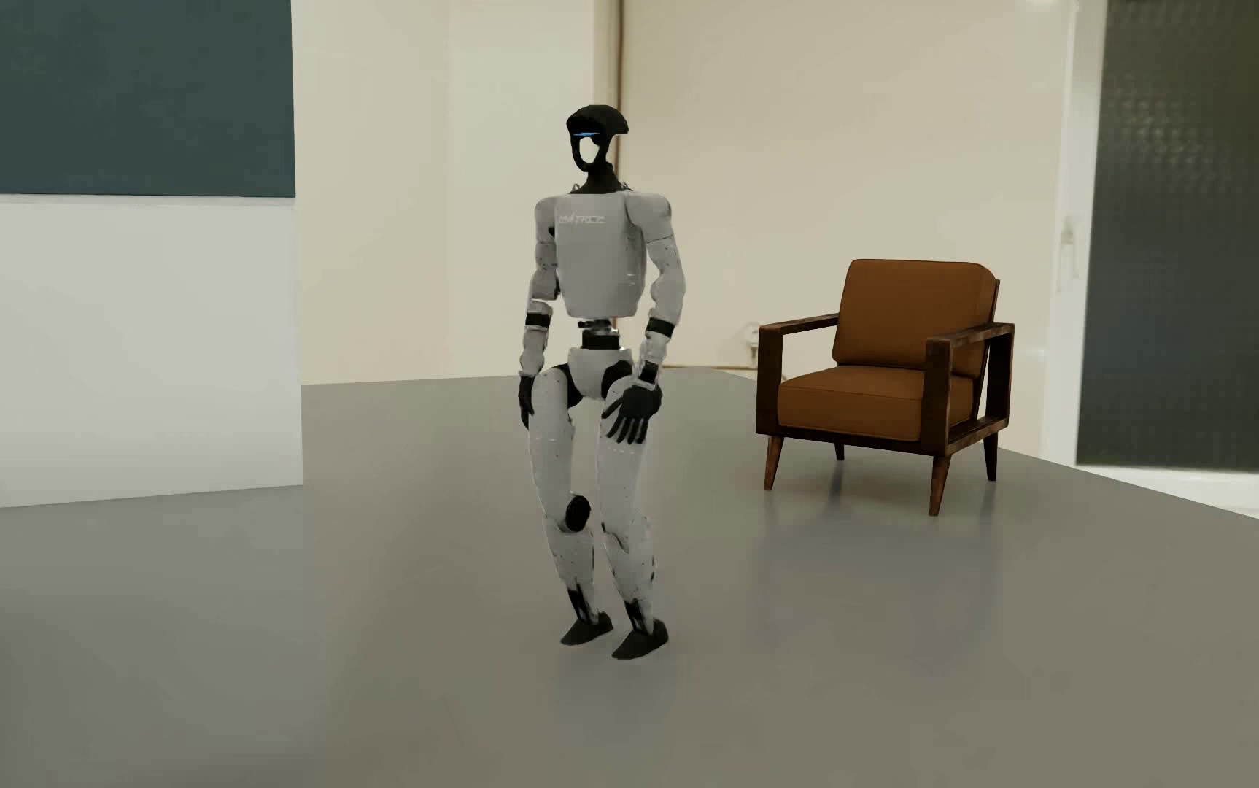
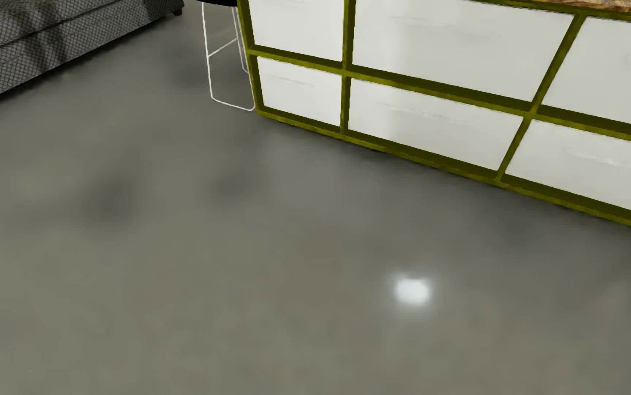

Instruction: Reach

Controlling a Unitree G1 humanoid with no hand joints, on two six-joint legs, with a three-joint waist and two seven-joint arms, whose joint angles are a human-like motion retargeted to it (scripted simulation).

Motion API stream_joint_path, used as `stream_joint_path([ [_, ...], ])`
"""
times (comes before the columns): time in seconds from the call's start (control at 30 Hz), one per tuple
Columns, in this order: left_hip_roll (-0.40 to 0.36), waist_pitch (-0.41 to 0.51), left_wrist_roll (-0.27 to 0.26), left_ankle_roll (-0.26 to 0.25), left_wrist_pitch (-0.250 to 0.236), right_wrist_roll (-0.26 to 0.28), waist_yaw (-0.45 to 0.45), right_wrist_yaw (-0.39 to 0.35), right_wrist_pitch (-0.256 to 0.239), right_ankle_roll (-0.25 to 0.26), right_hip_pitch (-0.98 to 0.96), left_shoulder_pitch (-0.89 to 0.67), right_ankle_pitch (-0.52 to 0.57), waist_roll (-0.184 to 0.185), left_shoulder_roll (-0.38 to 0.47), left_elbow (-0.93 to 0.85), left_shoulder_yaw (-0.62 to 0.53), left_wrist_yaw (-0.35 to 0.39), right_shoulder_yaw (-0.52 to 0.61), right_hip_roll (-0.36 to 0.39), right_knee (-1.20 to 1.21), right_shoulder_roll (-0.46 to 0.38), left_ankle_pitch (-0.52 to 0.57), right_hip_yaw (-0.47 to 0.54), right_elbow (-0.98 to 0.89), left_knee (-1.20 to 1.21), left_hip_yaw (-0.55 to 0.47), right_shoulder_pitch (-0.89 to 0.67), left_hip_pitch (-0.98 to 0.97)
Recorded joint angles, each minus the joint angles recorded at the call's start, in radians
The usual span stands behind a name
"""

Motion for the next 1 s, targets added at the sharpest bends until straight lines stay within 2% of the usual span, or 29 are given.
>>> stream_joint_path([
  [0.03,0.0,0.0,0.0,0.0,0.0,0.0,-0.001,0.0,0.0,0.0,0.001,0.002,0.0,0.002,0.002,-0.011,-0.001,0.0,0.0,0.0,0.0,-0.001,0.0,0.0,-0.001,0.002,0.0,-0.001,0.0],
  [0.07,0.0,0.0,0.0,0.0,0.0,0.0,-0.002,0.0,0.0,0.0,0.002,0.017,0.001,0.004,0.008,-0.059,0.046,0.0,-0.006,0.001,-0.001,-0.004,-0.001,0.0,-0.005,0.003,0.0,0.002,0.0],
  [0.1,0.0,-0.001,0.0,0.0,0.0,0.0,0.004,0.0,0.0,0.0,0.004,0.056,0.004,0.005,0.018,-0.209,0.158,0.0,-0.022,0.0,-0.001,-0.009,-0.004,0.0,-0.021,0.003,0.0,0.015,0.002],
  [0.13,0.0,-0.004,0.0,0.0,0.0,0.0,0.023,0.0,0.0,0.0,0.006,0.083,0.007,0.012,0.044,-0.464,0.275,0.0,-0.062,0.001,-0.002,-0.019,-0.007,0.0,-0.046,0.01,0.0,0.041,0.001],
  [0.17,-0.001,-0.007,0.0,0.0,0.0,0.0,0.039,0.0,0.0,0.0,0.006,0.074,0.041,0.006,0.106,-0.777,0.391,0.0,-0.034,-0.005,-0.003,-0.013,0.009,0.0,-0.024,-0.003,0.0,0.044,0.003],
  [0.2,-0.001,-0.015,0.0,0.0,0.0,0.0,0.067,0.0,0.0,0.0,0.005,-0.032,0.063,0.014,0.154,-1.01,0.517,0.0,-0.049,-0.009,-0.007,-0.022,0.018,0.0,-0.024,-0.001,0.0,0.067,0.001],
  [0.27,-0.001,-0.016,0.0,0.0,0.0,0.0,0.086,0.0,0.0,0.0,0.012,-0.438,0.089,0.03,0.27,-1.283,0.812,0.0,-0.014,-0.013,-0.02,-0.043,0.012,0.0,-0.007,0.011,0.0,0.067,-0.002],
  [0.33,0.0,-0.006,0.0,0.0,0.0,0.0,0.046,0.0,0.0,0.0,0.02,-0.892,0.115,0.059,0.462,-1.351,0.981,0.0,0.056,-0.012,-0.03,-0.089,0.032,0.0,-0.005,0.013,0.0,0.028,-0.001],
  [0.37,0.0,-0.001,0.0,0.0,0.0,0.0,0.023,0.0,0.0,0.0,0.022,-1.085,0.127,0.079,0.556,-1.356,1.007,0.0,0.066,-0.011,-0.032,-0.114,0.079,0.0,-0.013,0.066,0.0,0.01,0.0],
  [0.4,0.004,0.003,0.0,0.0,0.0,0.0,0.006,0.0,0.0,0.0,0.022,-1.252,0.131,0.103,0.64,-1.36,0.988,0.0,0.065,-0.005,-0.032,-0.136,0.034,0.0,-0.021,0.02,0.0,-0.004,0.001],
  [0.47,0.0,-0.003,0.0,0.0,0.0,0.0,0.007,0.0,0.0,0.0,0.018,-1.497,0.127,0.138,0.756,-1.371,0.869,0.0,0.032,-0.009,-0.029,-0.166,0.019,0.0,-0.024,0.012,0.0,-0.011,0.003],
  [0.53,-0.004,-0.014,0.0,0.0,0.0,0.0,0.029,0.0,0.0,0.0,0.014,-1.595,0.116,0.161,0.811,-1.406,0.778,0.0,0.009,-0.013,-0.024,-0.176,0.018,0.0,-0.024,0.006,0.0,-0.004,0.005],
  [0.77,-0.013,-0.02,0.0,0.0,0.0,0.0,0.025,0.0,0.0,0.0,0.025,-1.683,0.123,0.175,0.872,-1.408,0.617,0.0,0.023,-0.019,-0.026,-0.187,0.019,0.0,-0.015,0.006,0.0,0.024,0.012],
  [0.8,-0.012,-0.02,0.0,0.0,0.0,0.0,0.025,0.0,0.0,0.0,0.024,-1.679,0.124,0.177,0.876,-1.399,0.611,0.0,0.02,-0.018,-0.026,-0.189,0.059,0.0,-0.01,0.055,0.0,0.026,0.01],
  [1.0,-0.011,-0.018,0.0,0.0,0.0,0.0,0.025,0.0,0.0,0.0,0.021,-1.64,0.135,0.168,0.901,-1.421,0.548,0.0,0.033,-0.019,-0.029,-0.19,0.073,0.0,-0.017,0.056,0.0,0.031,0.004],
])
